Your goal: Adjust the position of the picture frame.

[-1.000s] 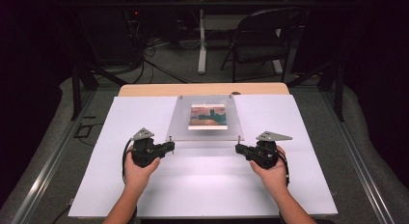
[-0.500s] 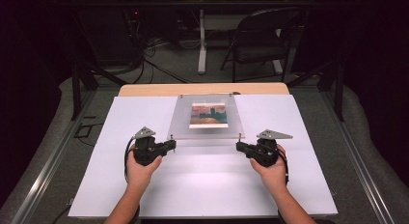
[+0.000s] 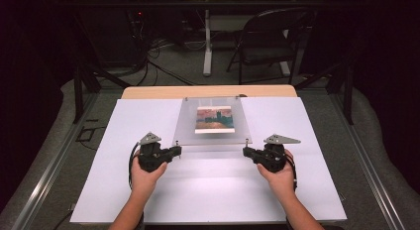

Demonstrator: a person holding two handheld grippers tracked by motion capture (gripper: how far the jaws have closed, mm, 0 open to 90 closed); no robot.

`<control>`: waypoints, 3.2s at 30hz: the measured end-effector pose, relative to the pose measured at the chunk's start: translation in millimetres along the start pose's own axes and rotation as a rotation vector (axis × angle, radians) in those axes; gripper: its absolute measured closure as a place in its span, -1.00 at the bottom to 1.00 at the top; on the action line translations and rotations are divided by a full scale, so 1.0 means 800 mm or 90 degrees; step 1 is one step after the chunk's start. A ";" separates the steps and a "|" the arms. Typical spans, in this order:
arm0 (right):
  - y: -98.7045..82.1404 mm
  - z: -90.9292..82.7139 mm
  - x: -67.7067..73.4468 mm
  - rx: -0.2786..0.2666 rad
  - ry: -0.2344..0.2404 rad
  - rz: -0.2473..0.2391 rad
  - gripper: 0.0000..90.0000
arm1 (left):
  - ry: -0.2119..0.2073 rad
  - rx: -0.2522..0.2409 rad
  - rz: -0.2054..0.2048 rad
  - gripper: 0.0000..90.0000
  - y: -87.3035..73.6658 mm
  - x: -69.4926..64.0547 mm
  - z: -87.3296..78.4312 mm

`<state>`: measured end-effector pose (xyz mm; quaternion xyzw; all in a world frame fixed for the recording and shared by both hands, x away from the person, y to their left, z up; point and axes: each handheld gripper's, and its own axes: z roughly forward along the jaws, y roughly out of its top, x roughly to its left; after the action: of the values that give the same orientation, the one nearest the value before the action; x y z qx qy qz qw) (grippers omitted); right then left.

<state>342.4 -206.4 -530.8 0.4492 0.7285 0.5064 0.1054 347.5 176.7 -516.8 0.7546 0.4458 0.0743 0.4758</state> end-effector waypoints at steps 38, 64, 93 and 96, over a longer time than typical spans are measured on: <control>-0.033 0.015 0.001 0.092 -0.032 -0.010 0.87 | 0.023 0.072 0.008 0.86 -0.033 0.002 0.014; -0.033 0.002 0.002 0.060 -0.030 0.016 0.53 | 0.013 0.044 -0.012 0.65 -0.042 0.003 0.006; -0.031 -0.039 0.022 0.017 -0.023 -0.027 -0.14 | 0.025 0.031 0.019 -0.09 -0.057 -0.013 -0.015; -0.028 -0.042 0.023 0.034 -0.027 -0.033 -0.13 | 0.025 0.031 0.025 -0.12 -0.055 -0.013 -0.018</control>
<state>299.2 -216.2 -528.1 0.4433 0.7507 0.4744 0.1222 307.3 185.0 -540.1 0.7729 0.4421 0.0876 0.4466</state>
